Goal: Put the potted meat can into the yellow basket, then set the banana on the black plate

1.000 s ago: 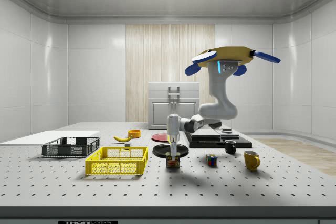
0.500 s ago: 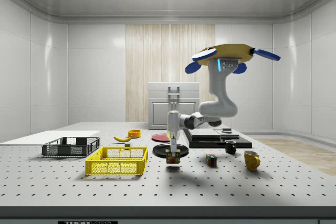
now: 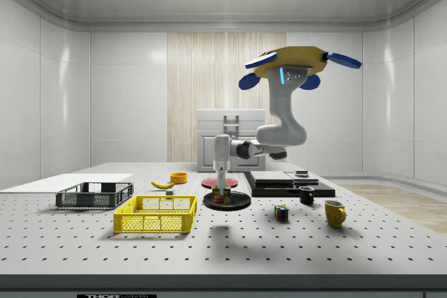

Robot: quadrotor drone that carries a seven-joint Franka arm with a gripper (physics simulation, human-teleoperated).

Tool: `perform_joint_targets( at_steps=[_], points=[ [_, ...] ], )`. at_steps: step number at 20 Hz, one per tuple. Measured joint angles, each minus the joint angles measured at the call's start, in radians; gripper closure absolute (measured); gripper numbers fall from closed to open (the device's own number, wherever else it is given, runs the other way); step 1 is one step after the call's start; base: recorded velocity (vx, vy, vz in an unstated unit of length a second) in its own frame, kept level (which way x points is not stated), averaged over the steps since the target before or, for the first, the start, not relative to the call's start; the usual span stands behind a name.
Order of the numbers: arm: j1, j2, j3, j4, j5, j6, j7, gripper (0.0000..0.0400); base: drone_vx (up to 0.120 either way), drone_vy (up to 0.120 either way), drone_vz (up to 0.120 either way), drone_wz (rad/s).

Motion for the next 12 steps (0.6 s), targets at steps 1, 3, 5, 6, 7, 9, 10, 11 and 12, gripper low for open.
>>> perform_joint_targets(
  at_steps=[1, 3, 5, 6, 7, 9, 10, 11, 12],
  points=[
    [0.0, -0.001, 0.001, 0.0, 0.002, 0.0, 0.001, 0.0112, 0.12, 0.0, 0.0, 0.0],
    [-0.001, -0.003, 0.003, 0.0, 0.004, 0.002, 0.002, 0.0112, 0.12, 0.0, 0.0, 0.0],
    [-0.002, -0.005, 0.005, -0.001, 0.006, 0.003, 0.003, 0.0112, 0.12, 0.0, 0.0, 0.0],
    [-0.002, -0.006, 0.005, -0.001, 0.007, 0.004, 0.003, 0.0112, 0.12, 0.0, 0.0, 0.0],
    [-0.002, -0.007, 0.006, -0.001, 0.007, 0.005, 0.003, 0.0112, 0.12, 0.0, 0.0, 0.0],
    [-0.003, -0.009, 0.007, 0.0, 0.009, 0.007, 0.004, 0.0112, 0.12, 0.0, 0.0, 0.0],
    [-0.003, -0.01, 0.007, 0.0, 0.009, 0.007, 0.004, 0.0112, 0.12, 0.0, 0.0, 0.0],
    [-0.004, -0.011, 0.007, 0.0, 0.01, 0.008, 0.005, 0.0112, 0.12, 0.0, 0.0, 0.0],
    [-0.004, -0.012, 0.007, 0.0, 0.01, 0.009, 0.005, 0.0112, 0.12, 0.0, 0.0, 0.0]
  ],
)
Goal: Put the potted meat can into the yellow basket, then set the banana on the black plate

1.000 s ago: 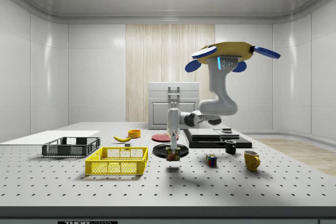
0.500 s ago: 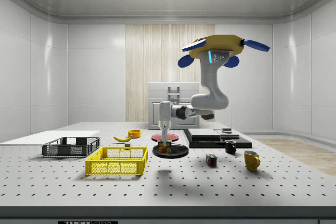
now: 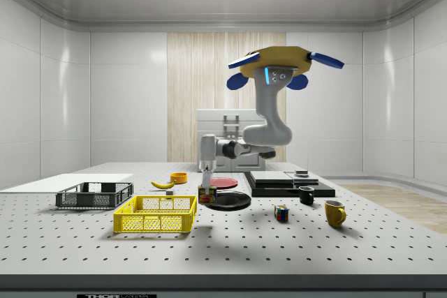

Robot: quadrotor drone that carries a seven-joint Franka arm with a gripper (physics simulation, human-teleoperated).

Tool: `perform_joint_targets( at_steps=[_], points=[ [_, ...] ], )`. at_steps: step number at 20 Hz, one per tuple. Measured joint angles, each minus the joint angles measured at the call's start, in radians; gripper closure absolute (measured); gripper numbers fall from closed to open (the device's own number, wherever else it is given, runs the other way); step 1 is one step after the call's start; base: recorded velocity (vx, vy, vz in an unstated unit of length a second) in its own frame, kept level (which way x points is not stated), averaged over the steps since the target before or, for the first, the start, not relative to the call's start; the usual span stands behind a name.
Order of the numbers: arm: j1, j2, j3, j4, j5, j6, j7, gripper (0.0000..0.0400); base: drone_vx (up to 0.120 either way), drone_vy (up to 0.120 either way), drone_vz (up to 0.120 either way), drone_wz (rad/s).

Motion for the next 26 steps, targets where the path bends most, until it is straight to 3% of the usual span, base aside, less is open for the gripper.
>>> perform_joint_targets(
  at_steps=[20, 26],
  points=[
    [-0.006, -0.017, 0.004, 0.001, 0.008, 0.016, 0.005, 0.0112, 0.12, 0.0, 0.0, 0.0],
    [-0.007, -0.022, 0.005, 0.001, 0.01, 0.02, 0.006, 0.0112, 0.12, 0.0, -0.08, 0.0]
  ],
)
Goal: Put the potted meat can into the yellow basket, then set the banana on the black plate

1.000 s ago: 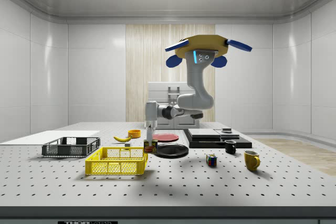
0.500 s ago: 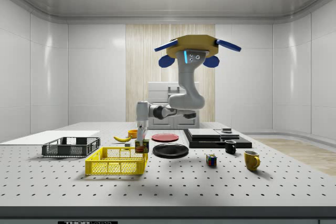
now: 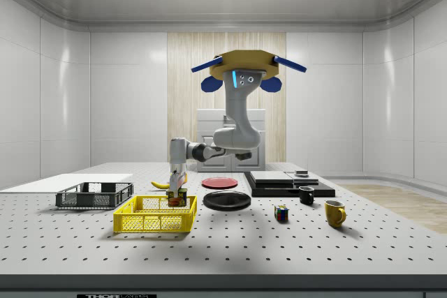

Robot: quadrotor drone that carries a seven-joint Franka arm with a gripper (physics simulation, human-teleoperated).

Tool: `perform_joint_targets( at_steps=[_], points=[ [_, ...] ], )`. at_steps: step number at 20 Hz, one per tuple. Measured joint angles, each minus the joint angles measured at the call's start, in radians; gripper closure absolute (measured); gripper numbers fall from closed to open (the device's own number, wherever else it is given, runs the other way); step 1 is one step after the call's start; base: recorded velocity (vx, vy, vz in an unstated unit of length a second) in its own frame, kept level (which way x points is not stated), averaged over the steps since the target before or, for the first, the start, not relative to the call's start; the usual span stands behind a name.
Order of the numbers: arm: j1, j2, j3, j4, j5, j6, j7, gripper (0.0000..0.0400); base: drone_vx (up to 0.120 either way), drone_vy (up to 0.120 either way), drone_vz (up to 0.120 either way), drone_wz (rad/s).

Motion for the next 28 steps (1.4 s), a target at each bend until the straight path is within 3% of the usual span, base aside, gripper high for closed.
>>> perform_joint_targets(
  at_steps=[6, 17, 21, 28],
  points=[
    [-0.002, -0.004, -0.002, 0.001, -0.001, 0.005, 0.001, 0.0112, 0.107, 0.0, -0.047, 0.0],
    [-0.018, -0.014, -0.118, 0.037, -0.108, 0.058, -0.003, 0.0113, 0.0, 0.0, 0.0, 0.0],
    [-0.019, -0.013, -0.128, 0.041, -0.116, 0.063, -0.004, 0.0042, 0.0, 0.0, 0.02, 0.0],
    [-0.015, -0.011, -0.107, 0.033, -0.095, 0.054, -0.004, 0.0007, 0.017, -0.017, 0.12, 0.0]
  ],
)
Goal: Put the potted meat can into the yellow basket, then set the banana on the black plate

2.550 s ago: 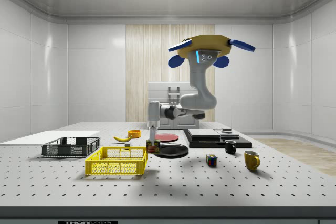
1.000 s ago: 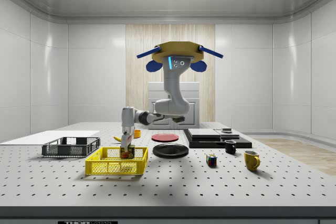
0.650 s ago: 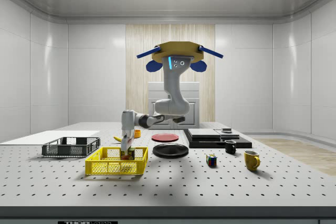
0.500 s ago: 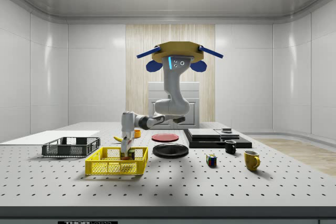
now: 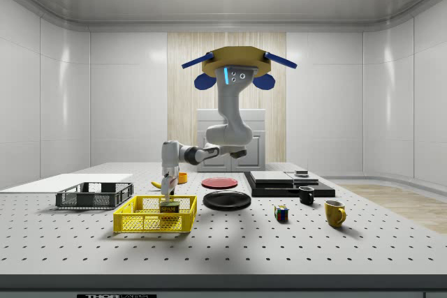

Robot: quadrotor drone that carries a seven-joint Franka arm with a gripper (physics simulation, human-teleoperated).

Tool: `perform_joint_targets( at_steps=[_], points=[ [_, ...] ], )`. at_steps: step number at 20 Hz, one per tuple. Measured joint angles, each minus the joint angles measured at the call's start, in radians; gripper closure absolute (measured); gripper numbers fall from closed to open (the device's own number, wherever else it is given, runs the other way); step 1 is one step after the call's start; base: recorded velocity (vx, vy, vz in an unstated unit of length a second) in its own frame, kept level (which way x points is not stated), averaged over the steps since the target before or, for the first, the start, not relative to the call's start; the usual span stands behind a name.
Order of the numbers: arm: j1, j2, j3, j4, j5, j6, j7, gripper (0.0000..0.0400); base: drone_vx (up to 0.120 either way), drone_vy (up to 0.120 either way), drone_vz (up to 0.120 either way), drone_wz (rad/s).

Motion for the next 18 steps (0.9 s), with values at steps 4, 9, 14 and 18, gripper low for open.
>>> perform_joint_targets(
  at_steps=[4, 9, 14, 18],
  points=[
    [0.001, 0.0, 0.004, -0.001, 0.004, -0.001, 0.0, 0.0003, 0.12, -0.12, 0.01, 0.0],
    [0.001, 0.0, 0.005, -0.002, 0.006, -0.002, 0.0, 0.0001, 0.12, -0.12, 0.0, 0.0],
    [0.001, 0.0, 0.006, -0.002, 0.006, -0.002, 0.0, 0.0, 0.12, -0.12, 0.0, 0.0],
    [0.001, 0.0, 0.006, -0.002, 0.006, -0.001, 0.0, 0.0, 0.12, -0.12, 0.0, 0.0]
  ],
)
